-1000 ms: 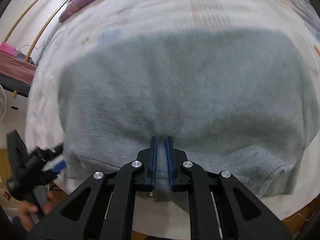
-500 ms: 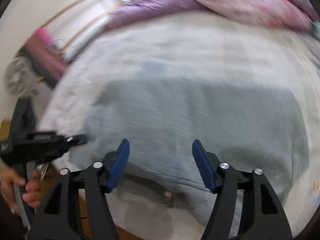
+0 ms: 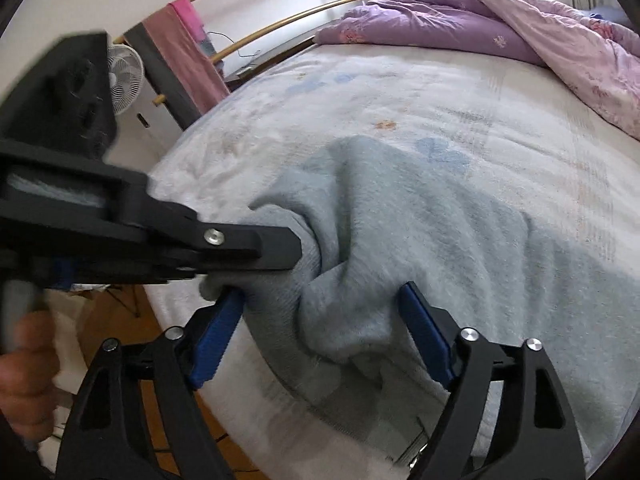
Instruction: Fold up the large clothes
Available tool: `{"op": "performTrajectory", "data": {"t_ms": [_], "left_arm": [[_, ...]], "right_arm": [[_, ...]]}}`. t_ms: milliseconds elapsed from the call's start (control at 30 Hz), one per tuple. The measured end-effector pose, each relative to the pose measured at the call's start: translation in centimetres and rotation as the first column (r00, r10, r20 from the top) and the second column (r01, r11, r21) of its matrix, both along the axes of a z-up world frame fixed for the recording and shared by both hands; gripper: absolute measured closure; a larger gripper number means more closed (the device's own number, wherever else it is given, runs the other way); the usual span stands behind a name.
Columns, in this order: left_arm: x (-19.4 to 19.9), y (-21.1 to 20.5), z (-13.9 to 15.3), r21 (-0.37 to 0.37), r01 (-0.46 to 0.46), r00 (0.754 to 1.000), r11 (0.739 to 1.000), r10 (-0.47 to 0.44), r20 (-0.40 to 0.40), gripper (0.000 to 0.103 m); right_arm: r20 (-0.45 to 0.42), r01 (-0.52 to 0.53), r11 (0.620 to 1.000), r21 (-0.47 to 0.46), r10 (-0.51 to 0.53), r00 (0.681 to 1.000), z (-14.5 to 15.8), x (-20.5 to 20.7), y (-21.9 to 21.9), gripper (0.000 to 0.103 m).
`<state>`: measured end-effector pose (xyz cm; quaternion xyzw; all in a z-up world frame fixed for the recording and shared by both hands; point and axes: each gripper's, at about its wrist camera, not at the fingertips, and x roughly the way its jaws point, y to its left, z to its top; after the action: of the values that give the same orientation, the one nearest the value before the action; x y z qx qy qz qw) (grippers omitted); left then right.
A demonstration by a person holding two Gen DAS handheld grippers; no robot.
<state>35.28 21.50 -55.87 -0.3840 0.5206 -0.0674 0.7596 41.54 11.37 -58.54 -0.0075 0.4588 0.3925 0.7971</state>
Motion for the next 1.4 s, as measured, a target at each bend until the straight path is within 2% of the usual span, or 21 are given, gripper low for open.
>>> {"op": "performTrajectory", "data": {"t_ms": [100, 133, 233, 300, 367, 400, 433, 467, 500, 567, 600, 700, 800, 867, 900, 1000, 1033, 1133, 1267, 1333, 1400], "left_arm": [[0.3, -1.1, 0.7, 0.004, 0.019, 1.000, 1.000, -0.019, 0.010, 0.101], [0.4, -1.8, 0.9, 0.021, 0.032, 0.999, 0.999, -0.032, 0.015, 0.100], [0.6, -3.2, 1.7, 0.075, 0.035, 0.999, 0.997, -0.037, 0.027, 0.099], [0.5, -3.7, 2.3, 0.023, 0.034, 0.998, 0.999, -0.035, 0.060, 0.099], [0.4, -4.6, 3.8, 0.023, 0.035, 0.993, 0.999, -0.037, 0.112, 0.097], [0.2, -4.9, 4.7, 0.011, 0.030, 0.988, 0.999, -0.031, 0.153, 0.087], [0.0, -5.3, 5.9, -0.009, 0.019, 0.979, 1.000, -0.017, 0.205, 0.059], [-0.1, -5.6, 6.6, -0.006, 0.003, 0.974, 1.000, -0.002, 0.228, 0.040], [-0.3, -5.9, 7.5, 0.001, -0.021, 0.965, 1.000, 0.020, 0.261, 0.026], [-0.2, -6.6, 8.1, 0.023, -0.036, 0.960, 0.999, 0.028, 0.280, 0.025], [0.0, -7.0, 8.1, 0.037, -0.034, 0.960, 0.999, 0.023, 0.278, 0.025], [1.1, -8.6, 6.4, 0.110, -0.026, 0.979, 0.994, 0.003, 0.202, 0.024], [2.4, -11.0, 3.1, 0.141, 0.039, 0.993, 0.989, -0.054, 0.102, 0.024], [3.1, -13.0, 0.7, 0.161, 0.090, 0.995, 0.983, -0.097, 0.037, 0.024], [3.4, -14.1, -0.5, 0.169, 0.109, 0.994, 0.980, -0.112, 0.008, 0.024], [4.2, -17.0, -3.5, 0.172, 0.173, 0.984, 0.970, -0.163, -0.067, 0.024], [4.4, -18.0, -4.1, 0.184, 0.187, 0.981, 0.965, -0.175, -0.082, 0.024], [4.7, -20.6, -5.3, 0.230, 0.252, 0.966, 0.940, -0.230, -0.120, 0.023], [4.9, -21.7, -6.6, 0.262, 0.299, 0.952, 0.918, -0.266, -0.152, 0.019], [5.1, -21.2, -7.1, 0.242, 0.281, 0.956, 0.929, -0.248, -0.158, 0.015], [5.1, -20.8, -7.7, 0.220, 0.279, 0.955, 0.935, -0.246, -0.168, 0.015]], "right_arm": [[0.003, 0.012, 0.998, -0.066, -0.012, 1.000, -1.0, 0.0, 1.0, 0.024], [0.015, 0.044, 0.996, -0.074, -0.043, 0.999, -1.1, 0.1, 0.9, 0.030], [-0.060, 0.152, 0.988, -0.024, -0.153, 0.986, -1.1, 1.3, -1.1, 0.062], [-0.091, 0.197, 0.980, 0.014, -0.195, 0.977, -0.6, 1.6, -2.4, 0.076], [-0.158, 0.251, 0.966, 0.059, -0.239, 0.958, -0.4, 2.2, -4.1, 0.081], [-0.204, 0.305, 0.947, 0.102, -0.280, 0.938, -0.1, 2.4, -5.6, 0.082], [-0.246, 0.349, 0.927, 0.135, -0.310, 0.918, 0.0, 2.7, -7.0, 0.083], [-0.287, 0.394, 0.903, 0.171, -0.337, 0.897, 0.2, 2.7, -8.5, 0.083], [-0.339, 0.463, 0.859, 0.221, -0.377, 0.862, 0.4, 2.8, -10.8, 0.083], [-0.389, 0.542, 0.796, 0.270, -0.424, 0.818, 0.9, 2.6, -13.7, 0.084], [-0.432, 0.603, 0.739, 0.299, -0.459, 0.776, 0.9, 2.5, -16.0, 0.084], [-0.542, 0.748, 0.579, 0.325, -0.534, 0.649, -0.1, 1.7, -22.2, 0.084], [-0.590, 0.831, 0.480, 0.281, -0.596, 0.544, -1.7, 0.2, -27.1, 0.084], [-0.641, 0.884, 0.403, 0.238, -0.619, 0.455, -3.2, -1.1, -29.7, 0.085], [-0.672, 0.908, 0.371, 0.195, -0.624, 0.399, -4.6, -1.6, -31.0, 0.085], [-0.747, 0.940, 0.335, 0.064, -0.609, 0.267, -8.5, -2.6, -33.2, 0.083], [-0.756, 0.945, 0.324, 0.043, -0.608, 0.243, -9.5, -2.9, -33.8, 0.083], [-0.769, 0.941, 0.336, 0.045, -0.589, 0.247, -10.1, -2.9, -34.6, 0.081], [-0.747, 0.906, 0.422, 0.028, -0.593, 0.299, -8.2, -1.8, -35.1, 0.073], [-0.732, 0.896, 0.444, 0.000, -0.610, 0.303, -7.3, -1.4, -35.6, 0.050], [-0.704, 0.889, 0.458, -0.011, -0.635, 0.318, -6.4, -1.6, -36.2, 0.043]]}}
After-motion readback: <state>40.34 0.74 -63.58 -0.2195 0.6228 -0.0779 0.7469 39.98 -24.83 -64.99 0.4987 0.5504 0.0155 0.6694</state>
